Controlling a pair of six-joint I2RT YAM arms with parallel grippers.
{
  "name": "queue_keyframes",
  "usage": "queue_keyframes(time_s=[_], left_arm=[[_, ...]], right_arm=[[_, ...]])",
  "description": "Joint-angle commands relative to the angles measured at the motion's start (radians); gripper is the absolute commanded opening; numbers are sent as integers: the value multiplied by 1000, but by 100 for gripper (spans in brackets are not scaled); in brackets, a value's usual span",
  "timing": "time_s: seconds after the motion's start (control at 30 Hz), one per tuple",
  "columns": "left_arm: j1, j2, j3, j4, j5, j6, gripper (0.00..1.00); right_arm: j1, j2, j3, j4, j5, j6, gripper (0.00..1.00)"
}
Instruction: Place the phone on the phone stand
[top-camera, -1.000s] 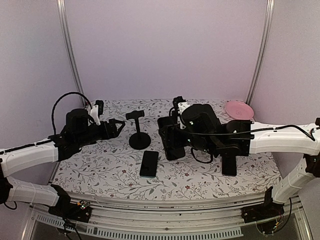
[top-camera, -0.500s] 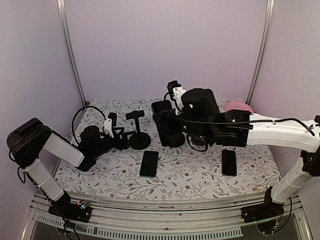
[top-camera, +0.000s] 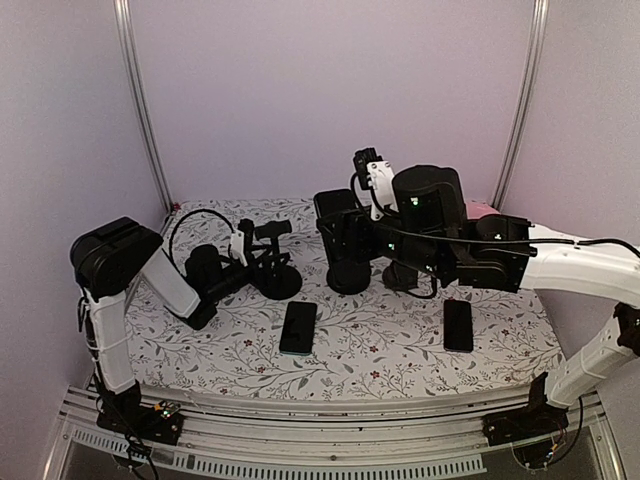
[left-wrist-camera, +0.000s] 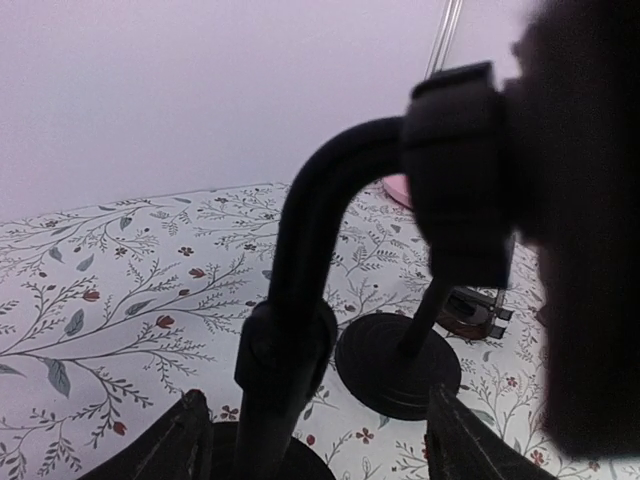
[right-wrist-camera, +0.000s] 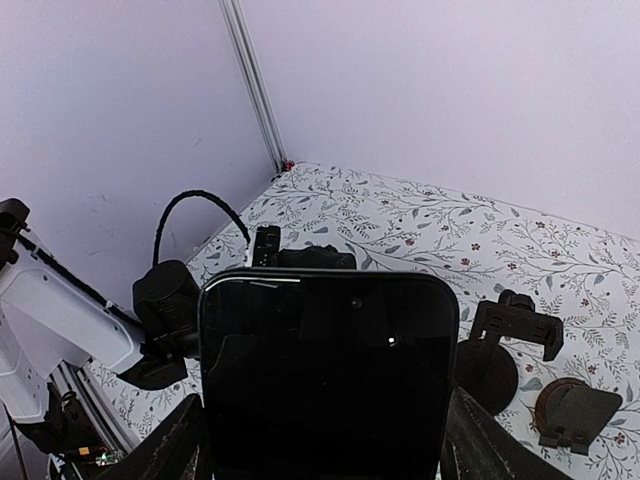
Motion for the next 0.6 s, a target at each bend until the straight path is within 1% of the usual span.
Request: queue_keyframes(time_s=[0.0, 0.17, 0.23, 0.33, 0.57], left_arm=[[30, 50, 75, -71, 81, -46, 71], [39, 85, 128, -119, 119, -73, 67], [37, 90, 129, -113, 119, -77, 63], [36, 96, 118, -91, 110, -81, 56], [15, 62, 57, -31, 81, -50, 28]], right_arm=[[-1, -42, -17, 30, -8, -2, 36], [-1, -65, -42, 42, -15, 3, 36], [-3, -70, -51, 46, -15, 4, 36], [-2, -68, -53, 41, -15, 4, 36], [-2, -46, -51, 55, -5, -6, 36]])
